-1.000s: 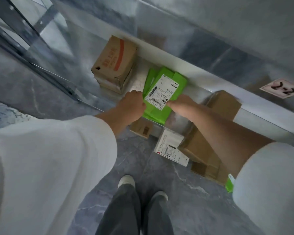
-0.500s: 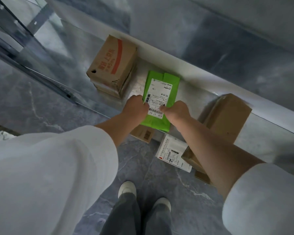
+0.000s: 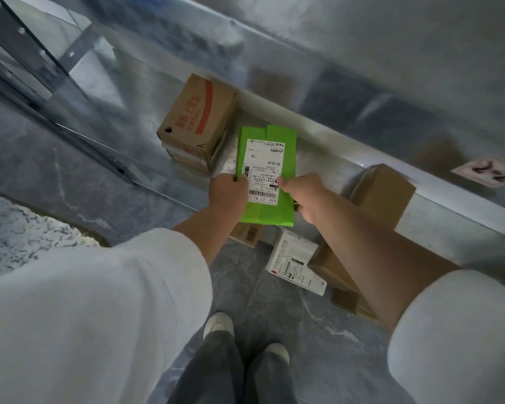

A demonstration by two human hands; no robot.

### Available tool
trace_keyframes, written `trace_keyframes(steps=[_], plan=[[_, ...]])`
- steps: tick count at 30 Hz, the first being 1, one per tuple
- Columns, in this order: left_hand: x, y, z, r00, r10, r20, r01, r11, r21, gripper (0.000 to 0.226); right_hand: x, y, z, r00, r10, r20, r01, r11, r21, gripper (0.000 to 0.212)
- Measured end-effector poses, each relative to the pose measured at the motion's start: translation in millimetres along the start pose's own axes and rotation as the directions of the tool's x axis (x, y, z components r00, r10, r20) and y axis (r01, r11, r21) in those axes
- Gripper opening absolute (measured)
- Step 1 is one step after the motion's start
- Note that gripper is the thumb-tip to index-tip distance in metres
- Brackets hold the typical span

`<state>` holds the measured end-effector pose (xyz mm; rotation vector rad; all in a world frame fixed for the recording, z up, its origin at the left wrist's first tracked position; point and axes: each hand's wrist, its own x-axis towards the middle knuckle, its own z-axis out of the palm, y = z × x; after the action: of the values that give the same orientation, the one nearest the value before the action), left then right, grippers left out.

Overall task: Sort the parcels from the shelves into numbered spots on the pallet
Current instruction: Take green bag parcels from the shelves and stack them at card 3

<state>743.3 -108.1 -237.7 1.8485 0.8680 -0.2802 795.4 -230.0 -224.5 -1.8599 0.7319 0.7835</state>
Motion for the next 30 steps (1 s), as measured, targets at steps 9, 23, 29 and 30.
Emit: trace_keyframes(steps=[9, 23, 29, 30], plan=[[-76, 18, -45, 0.99, -0.131, -0.054, 0.107, 0.941, -0.322, 0.021, -74, -10, -25, 0.98, -0.179, 0.088, 0.188, 0.976, -0.108, 0.045], [-339, 16, -106, 0.972, 0.11, -0.206, -0.17, 0.937, -0.305, 0.007, -326, 91, -101, 0.86, -0.473, 0.192, 0.508, 0.833, -0.22, 0.031], [-460, 32, -143, 0.927, 0.215, -0.307, -0.309, 0.902, -0.3, 0.024, -438, 104, -136, 0.797, -0.562, 0.219, 0.595, 0.793, -0.13, 0.027], [-476, 33, -151, 0.911, 0.242, -0.334, -0.344, 0.893, -0.292, 0.026, -452, 104, -137, 0.78, -0.584, 0.224, 0.616, 0.78, -0.109, 0.027]])
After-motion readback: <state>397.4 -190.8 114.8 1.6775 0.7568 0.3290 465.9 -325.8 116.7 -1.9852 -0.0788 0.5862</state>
